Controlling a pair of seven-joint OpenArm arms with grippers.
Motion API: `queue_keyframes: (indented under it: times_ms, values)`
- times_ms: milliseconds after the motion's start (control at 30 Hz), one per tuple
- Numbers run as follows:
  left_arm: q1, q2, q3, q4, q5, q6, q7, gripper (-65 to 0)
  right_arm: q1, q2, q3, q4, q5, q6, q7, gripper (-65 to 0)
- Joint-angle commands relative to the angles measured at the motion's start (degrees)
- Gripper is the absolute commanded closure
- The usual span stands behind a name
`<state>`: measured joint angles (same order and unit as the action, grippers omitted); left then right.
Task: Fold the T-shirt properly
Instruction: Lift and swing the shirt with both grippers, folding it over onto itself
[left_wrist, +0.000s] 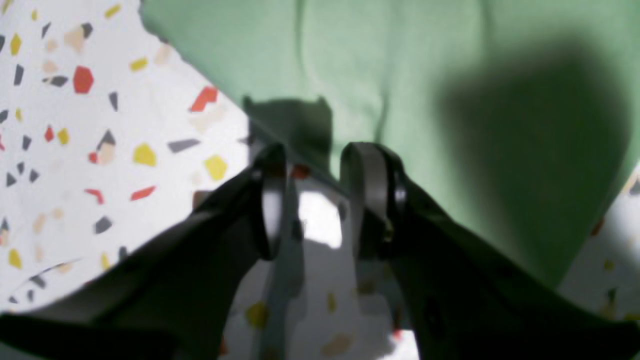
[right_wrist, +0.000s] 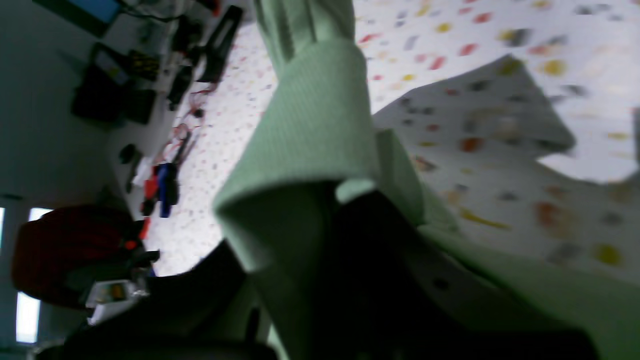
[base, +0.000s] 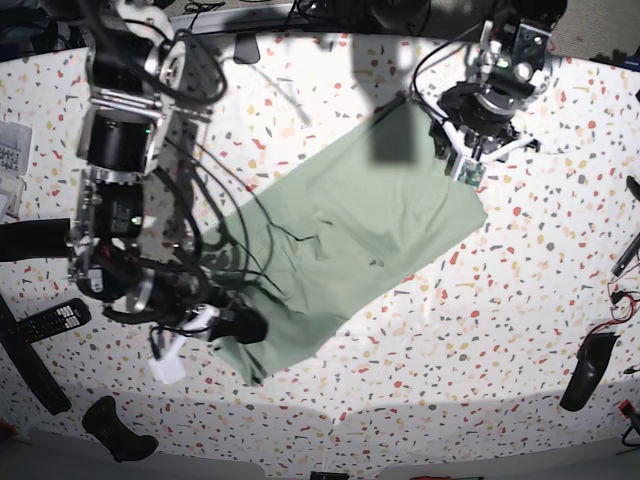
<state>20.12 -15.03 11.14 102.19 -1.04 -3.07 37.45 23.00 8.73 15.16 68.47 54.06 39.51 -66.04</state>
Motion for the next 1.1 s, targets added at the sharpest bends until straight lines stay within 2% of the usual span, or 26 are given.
queue_keyframes:
  times_ms: [0,267,467,633,767,1067]
  values:
    - [-0.5,0.7,-0.2,0.2,0.6,-0.3,-0.7,-19.6,1.9,-0.5,0.2,1.2,1.9,0.5,1.0,0.0]
    - [-3.2,4.7,-0.2,0.2,1.0,-3.0,-0.9,-19.6,1.9,-7.8,0.2,1.2,1.7,0.5,1.0,0.0]
    - [-4.8,4.9,-0.2,0.2,1.0,-3.0,-1.5,-19.6,1.9,-12.9,-0.9,1.2,0.9,0.5,1.0,0.0]
    - [-5.0,4.8,-0.2,0.2,1.0,-3.0,-2.4,-19.6,1.9,-15.9,-6.4,1.2,-4.3,0.5,1.0,0.0]
    - [-5.0,4.8,-0.2,0.2,1.0,-3.0,-2.8,-19.6,1.6,-17.7,-11.9,1.2,-5.1,0.3,1.0,0.0]
    - [-5.0,4.8,-0.2,0.2,1.0,-3.0,-2.8,-19.6,1.2,-17.7,-23.6,1.2,-5.0,-2.6,1.0,0.0]
